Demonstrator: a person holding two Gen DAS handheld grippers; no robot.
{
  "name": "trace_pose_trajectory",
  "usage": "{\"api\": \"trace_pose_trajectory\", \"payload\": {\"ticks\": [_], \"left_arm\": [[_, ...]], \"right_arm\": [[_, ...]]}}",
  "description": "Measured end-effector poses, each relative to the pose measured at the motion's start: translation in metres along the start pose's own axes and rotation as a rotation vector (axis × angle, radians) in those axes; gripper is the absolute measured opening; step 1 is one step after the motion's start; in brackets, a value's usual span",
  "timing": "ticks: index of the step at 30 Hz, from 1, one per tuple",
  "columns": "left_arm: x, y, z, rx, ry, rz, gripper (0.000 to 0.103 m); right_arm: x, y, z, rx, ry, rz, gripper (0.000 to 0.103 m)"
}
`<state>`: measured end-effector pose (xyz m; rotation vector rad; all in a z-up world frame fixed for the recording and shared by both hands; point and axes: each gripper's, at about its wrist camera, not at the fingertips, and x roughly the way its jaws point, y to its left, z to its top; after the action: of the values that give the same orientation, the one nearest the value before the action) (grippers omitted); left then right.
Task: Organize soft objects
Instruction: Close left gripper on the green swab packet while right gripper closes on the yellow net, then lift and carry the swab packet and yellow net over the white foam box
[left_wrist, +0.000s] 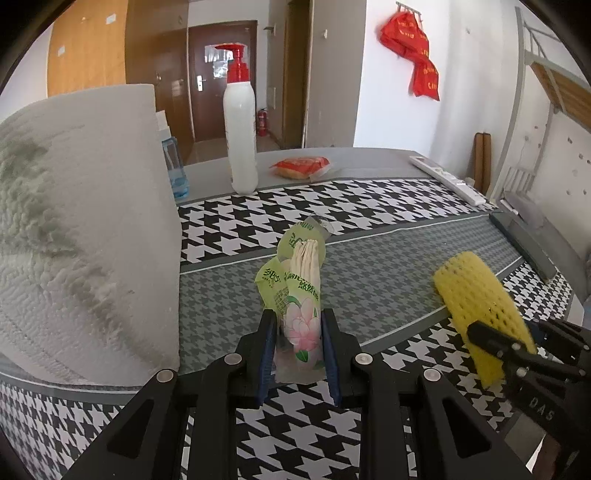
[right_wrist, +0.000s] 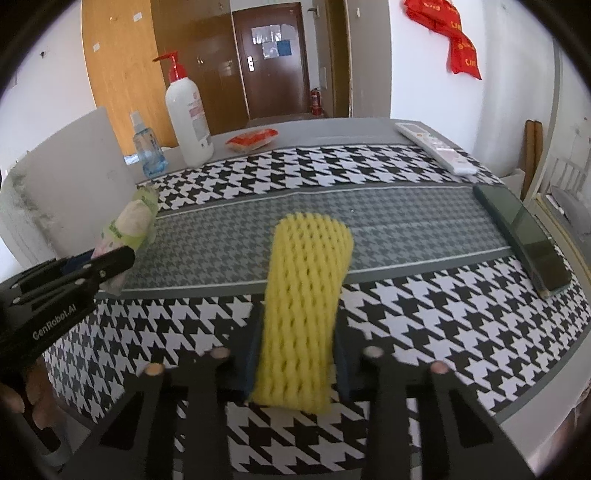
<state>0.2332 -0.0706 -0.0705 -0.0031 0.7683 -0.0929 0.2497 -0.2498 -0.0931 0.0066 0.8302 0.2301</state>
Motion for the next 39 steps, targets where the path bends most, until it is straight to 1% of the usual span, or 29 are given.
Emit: {"api": "trace_pose_trajectory", "payload": {"ticks": [2,4,6,8,10,27,39], "left_arm": [[-0.002,0.000,-0.001,0.001,-0.004,0.002,0.026],[-0.003,0.001,-0.002,0.004,-0.008,0.004,0.026],[-0.005,0.001,-0.003,0.004,-0.012,0.005,0.026],[-0.007,0.002,-0.003,0.002,-0.017,0.002,0.026],[-0.008,0.003,-0.003,-0.002,-0.019,0.001,0.026],[-0.025,0.005,-0.006,-0.001,-0.061,-0.006,0.026],[-0.048,0.005,-0.004,0.013,-0.121,-0.014,0.026]], "right_arm": [[-0.001,-0.001,0.000,0.005,0.002,0.013,0.026],[0.000,-0.001,0.000,0.009,0.005,0.011,0.025],[-0.001,-0.001,-0.001,0.011,0.002,0.010,0.023],[-0.004,0.000,-0.001,0.009,-0.008,0.011,0.015],[-0.007,0.001,-0.002,0.009,-0.014,0.012,0.014],[-0.031,0.008,-0.003,0.000,-0.061,0.010,0.013],[-0.049,0.012,0.005,-0.011,-0.115,0.014,0.013]]}}
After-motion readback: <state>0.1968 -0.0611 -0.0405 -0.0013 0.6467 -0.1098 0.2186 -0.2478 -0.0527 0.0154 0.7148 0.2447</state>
